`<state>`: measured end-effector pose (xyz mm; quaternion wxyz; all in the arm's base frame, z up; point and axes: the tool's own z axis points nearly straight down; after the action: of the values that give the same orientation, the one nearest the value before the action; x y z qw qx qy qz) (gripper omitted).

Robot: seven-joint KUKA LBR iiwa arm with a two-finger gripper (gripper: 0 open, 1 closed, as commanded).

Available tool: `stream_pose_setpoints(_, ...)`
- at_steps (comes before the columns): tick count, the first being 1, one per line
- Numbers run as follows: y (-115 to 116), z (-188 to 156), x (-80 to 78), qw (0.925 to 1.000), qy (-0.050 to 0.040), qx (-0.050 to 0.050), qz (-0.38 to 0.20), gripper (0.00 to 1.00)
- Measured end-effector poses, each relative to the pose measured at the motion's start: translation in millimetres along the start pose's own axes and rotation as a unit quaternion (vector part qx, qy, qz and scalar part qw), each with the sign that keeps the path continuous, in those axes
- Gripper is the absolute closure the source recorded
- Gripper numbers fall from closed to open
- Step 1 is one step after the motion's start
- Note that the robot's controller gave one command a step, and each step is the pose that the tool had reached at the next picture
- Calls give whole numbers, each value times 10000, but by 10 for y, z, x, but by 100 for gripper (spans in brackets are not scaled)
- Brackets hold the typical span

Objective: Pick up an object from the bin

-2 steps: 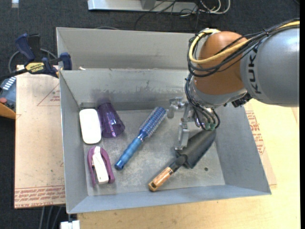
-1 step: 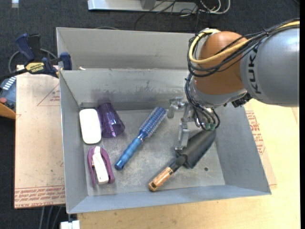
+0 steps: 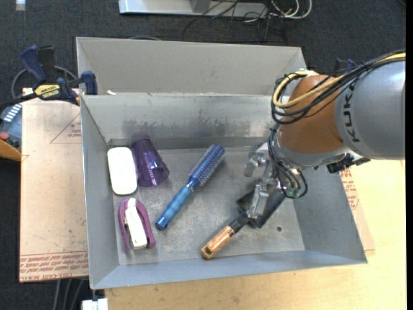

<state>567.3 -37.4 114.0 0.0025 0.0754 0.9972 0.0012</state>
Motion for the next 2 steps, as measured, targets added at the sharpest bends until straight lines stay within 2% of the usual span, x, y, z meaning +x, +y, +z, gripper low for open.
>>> stream_pose_setpoints(1,-83,281,7,9945,15,0,-1049,100)
stream_pose_setpoints(2,-84,281,7,9945,15,-1,-1046,100)
